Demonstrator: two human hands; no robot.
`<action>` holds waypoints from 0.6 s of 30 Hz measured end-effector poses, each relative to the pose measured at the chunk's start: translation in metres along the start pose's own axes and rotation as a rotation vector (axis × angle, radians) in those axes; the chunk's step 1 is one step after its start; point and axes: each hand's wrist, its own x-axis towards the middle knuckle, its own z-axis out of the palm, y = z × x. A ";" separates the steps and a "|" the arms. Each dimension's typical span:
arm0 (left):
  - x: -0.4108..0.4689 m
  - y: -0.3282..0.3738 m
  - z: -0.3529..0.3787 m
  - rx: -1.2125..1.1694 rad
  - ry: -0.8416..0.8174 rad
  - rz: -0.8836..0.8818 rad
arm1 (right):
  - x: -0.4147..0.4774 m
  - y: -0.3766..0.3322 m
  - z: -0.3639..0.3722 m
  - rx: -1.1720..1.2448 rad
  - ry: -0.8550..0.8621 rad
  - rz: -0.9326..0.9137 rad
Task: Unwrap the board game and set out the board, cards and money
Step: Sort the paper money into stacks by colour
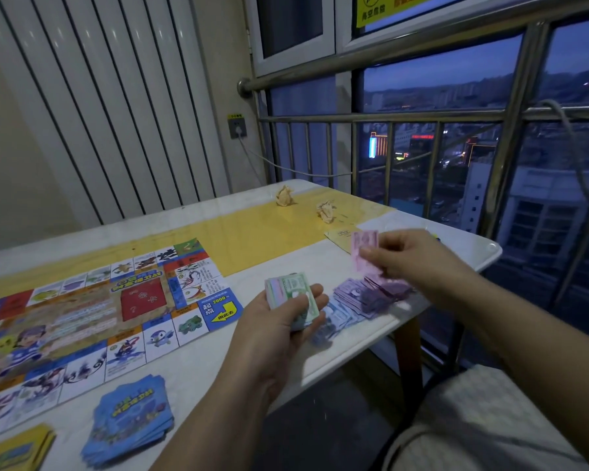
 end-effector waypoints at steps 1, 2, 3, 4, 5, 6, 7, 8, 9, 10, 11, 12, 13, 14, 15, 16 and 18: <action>0.001 0.000 0.000 -0.002 0.013 -0.003 | 0.007 0.003 -0.009 -0.089 0.031 -0.021; 0.002 -0.001 0.000 -0.004 0.023 -0.007 | 0.012 0.006 -0.017 -0.175 0.047 -0.045; 0.002 -0.001 0.001 -0.002 0.030 -0.012 | 0.017 0.009 -0.022 -0.241 0.040 -0.057; 0.002 -0.002 0.002 0.003 0.037 -0.017 | 0.020 0.012 -0.025 -0.299 0.016 -0.049; 0.002 -0.003 0.004 0.009 0.046 -0.022 | 0.024 0.015 -0.025 -0.361 -0.019 -0.020; 0.003 -0.004 0.005 0.014 0.054 -0.029 | 0.026 0.019 -0.025 -0.428 -0.056 0.018; 0.003 -0.005 0.007 0.020 0.059 -0.036 | 0.028 0.022 -0.025 -0.491 -0.083 0.049; 0.003 -0.005 0.008 0.025 0.060 -0.042 | 0.030 0.025 -0.024 -0.555 -0.085 0.061; 0.002 -0.006 0.009 0.031 0.058 -0.047 | 0.031 0.028 -0.024 -0.616 -0.051 0.042; 0.002 -0.006 0.011 0.042 0.053 -0.050 | 0.031 0.029 -0.023 -0.646 0.015 -0.006; 0.002 -0.007 0.013 0.060 0.047 -0.049 | 0.028 0.027 -0.021 -0.610 0.082 -0.057; 0.002 -0.008 0.015 0.076 0.039 -0.044 | 0.023 0.023 -0.018 -0.520 0.120 -0.104; 0.002 -0.009 0.017 0.090 0.029 -0.036 | 0.016 0.016 -0.014 -0.392 0.096 -0.122; 0.001 -0.011 0.021 0.105 0.016 -0.028 | 0.009 0.009 -0.009 -0.271 0.014 -0.107; 0.001 -0.013 0.024 0.124 0.002 -0.021 | 0.001 0.002 -0.004 -0.181 -0.093 -0.077; 0.001 -0.014 0.028 0.146 -0.011 -0.012 | -0.006 -0.002 0.000 -0.126 -0.190 -0.057; 0.000 -0.015 0.035 0.176 -0.034 0.001 | -0.012 -0.003 0.003 -0.052 -0.280 -0.051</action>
